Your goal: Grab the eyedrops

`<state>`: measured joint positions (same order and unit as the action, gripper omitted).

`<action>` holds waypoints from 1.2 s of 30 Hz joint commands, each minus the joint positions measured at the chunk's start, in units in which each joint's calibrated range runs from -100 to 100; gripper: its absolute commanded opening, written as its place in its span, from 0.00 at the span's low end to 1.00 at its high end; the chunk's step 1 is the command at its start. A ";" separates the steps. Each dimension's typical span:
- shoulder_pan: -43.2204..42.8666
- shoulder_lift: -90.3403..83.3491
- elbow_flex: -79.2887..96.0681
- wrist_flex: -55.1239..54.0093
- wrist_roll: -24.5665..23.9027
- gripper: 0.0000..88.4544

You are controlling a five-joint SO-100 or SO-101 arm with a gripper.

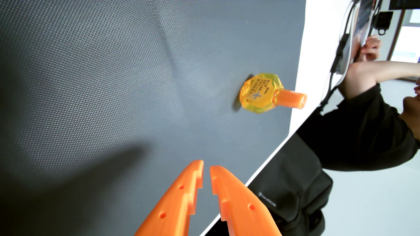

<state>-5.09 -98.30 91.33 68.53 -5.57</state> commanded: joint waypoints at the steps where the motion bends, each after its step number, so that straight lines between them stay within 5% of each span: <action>1: 0.44 -0.25 -0.16 -0.81 0.10 0.01; 6: 0.44 -0.25 -0.70 -1.24 0.57 0.01; 14: 0.69 0.34 -7.54 -0.72 8.48 0.01; 36: -1.31 10.19 -14.92 -0.20 7.22 0.02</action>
<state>-5.69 -93.30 80.41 69.75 1.54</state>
